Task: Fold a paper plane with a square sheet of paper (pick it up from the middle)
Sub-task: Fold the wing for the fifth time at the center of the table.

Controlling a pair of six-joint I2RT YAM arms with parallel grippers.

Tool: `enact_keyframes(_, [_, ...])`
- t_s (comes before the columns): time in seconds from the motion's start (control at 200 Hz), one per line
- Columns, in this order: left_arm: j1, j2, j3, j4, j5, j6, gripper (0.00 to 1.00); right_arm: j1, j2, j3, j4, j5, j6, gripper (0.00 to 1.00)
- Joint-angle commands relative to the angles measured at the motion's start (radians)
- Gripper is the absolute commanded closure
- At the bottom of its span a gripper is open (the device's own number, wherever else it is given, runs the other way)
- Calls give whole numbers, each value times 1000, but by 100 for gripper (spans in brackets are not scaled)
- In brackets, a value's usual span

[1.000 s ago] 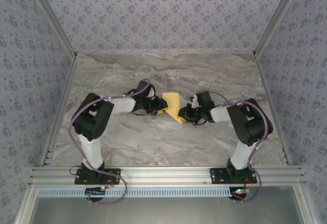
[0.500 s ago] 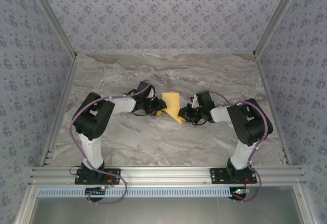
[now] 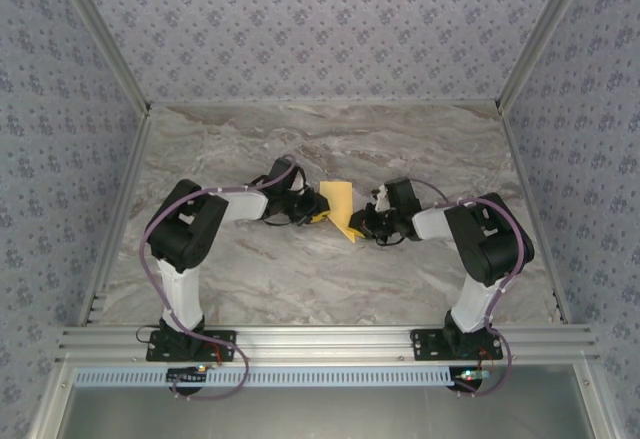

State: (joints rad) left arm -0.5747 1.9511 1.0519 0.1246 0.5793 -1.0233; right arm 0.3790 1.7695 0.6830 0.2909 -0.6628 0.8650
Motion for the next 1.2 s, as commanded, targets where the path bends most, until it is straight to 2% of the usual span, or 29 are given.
enact_keyframes(0.0, [-7,15,8,46,34,-4,78,-19,22,6,-55,4,-83,87])
enact_keyframes(0.255, [-6,50,36,68,30,-9,80,-48,51,24,-104,-3,-170,87])
enact_keyframes(0.39, [-5,52,42,61,28,-9,93,-49,50,39,-130,0,-211,86])
enact_keyframes(0.485, [-7,33,30,55,19,-22,97,-40,-7,47,-150,23,-228,83])
enact_keyframes(0.595, [-9,0,28,-2,-6,-31,99,-7,-110,68,-219,126,-339,75])
enact_keyframes(0.68, [-15,-19,39,-54,-25,-37,99,28,-185,70,-247,221,-413,63])
enact_keyframes(0.854, [-47,-29,86,-143,-60,-44,99,139,-280,41,-254,491,-582,48])
enact_keyframes(1.019, [-68,-28,107,-161,-75,-66,99,268,-308,-37,-115,679,-782,48])
enact_keyframes(1.124, [-72,-31,114,-170,-79,-76,99,293,-297,-102,9,705,-869,49])
enact_keyframes(1.194, [-71,-36,116,-172,-81,-83,99,298,-285,-141,74,696,-913,46])
